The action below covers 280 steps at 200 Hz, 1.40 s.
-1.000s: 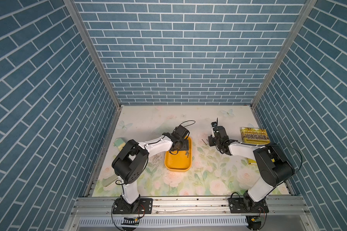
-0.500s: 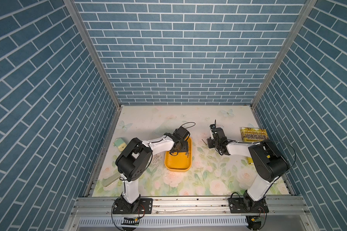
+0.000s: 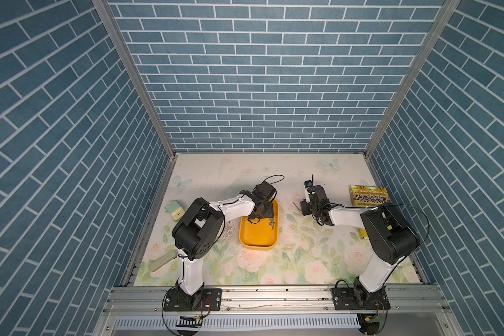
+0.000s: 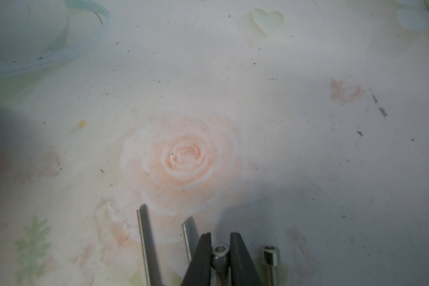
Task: Take out the screws from the storage box
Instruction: Place the screw at the center of the board, then pick up the screw from the storage box.
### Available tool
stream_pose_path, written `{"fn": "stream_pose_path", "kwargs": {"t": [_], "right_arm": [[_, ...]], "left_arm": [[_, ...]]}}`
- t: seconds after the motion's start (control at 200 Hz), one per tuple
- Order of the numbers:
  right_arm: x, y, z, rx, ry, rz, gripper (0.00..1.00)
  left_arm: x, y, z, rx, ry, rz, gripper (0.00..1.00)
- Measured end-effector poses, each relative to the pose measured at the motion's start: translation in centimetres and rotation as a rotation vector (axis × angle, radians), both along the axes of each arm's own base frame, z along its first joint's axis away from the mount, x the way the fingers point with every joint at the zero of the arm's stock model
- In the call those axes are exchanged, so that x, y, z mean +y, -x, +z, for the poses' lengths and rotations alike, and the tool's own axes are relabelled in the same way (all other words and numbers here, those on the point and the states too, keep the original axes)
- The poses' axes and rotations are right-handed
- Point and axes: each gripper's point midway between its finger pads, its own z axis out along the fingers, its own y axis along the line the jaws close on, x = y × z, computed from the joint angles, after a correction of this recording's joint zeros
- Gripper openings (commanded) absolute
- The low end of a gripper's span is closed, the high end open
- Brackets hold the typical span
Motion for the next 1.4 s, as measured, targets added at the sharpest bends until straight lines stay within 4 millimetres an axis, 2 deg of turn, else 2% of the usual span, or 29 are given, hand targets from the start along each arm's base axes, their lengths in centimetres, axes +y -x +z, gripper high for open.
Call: {"fn": "stream_pose_path", "kwargs": {"t": [0.13,0.275,0.65,0.83,0.985,1.11,1.4], "right_arm": [[0.0,0.0,-0.2,0.003,-0.002,0.001,0.24],[0.0,-0.1,-0.3,0.005,-0.006,0.001,0.28],[-0.2,-0.3,-0.2,0.002,-0.015,-0.002,0.3],[-0.3,-0.4,-0.4,0.006,-0.021,-0.002,0.3],[-0.3,-0.4,-0.6,0.012,-0.025,0.001,0.3],[-0.3,-0.4,-0.6,0.011,-0.025,0.0,0.3],[-0.1,-0.4,-0.6,0.017,-0.035,0.009,0.31]], "left_arm": [[0.4,0.1,-0.2,0.007,-0.02,0.005,0.58],[0.5,-0.1,-0.4,0.016,-0.039,0.003,0.58],[0.6,-0.4,-0.8,0.055,-0.112,-0.035,0.52],[1.3,-0.3,-1.2,0.076,-0.172,-0.053,0.43],[1.5,-0.2,-1.2,0.081,-0.192,-0.068,0.42],[1.5,0.0,-1.3,0.089,-0.201,-0.079,0.35],[1.8,0.4,-1.3,0.101,-0.219,-0.094,0.45]]}}
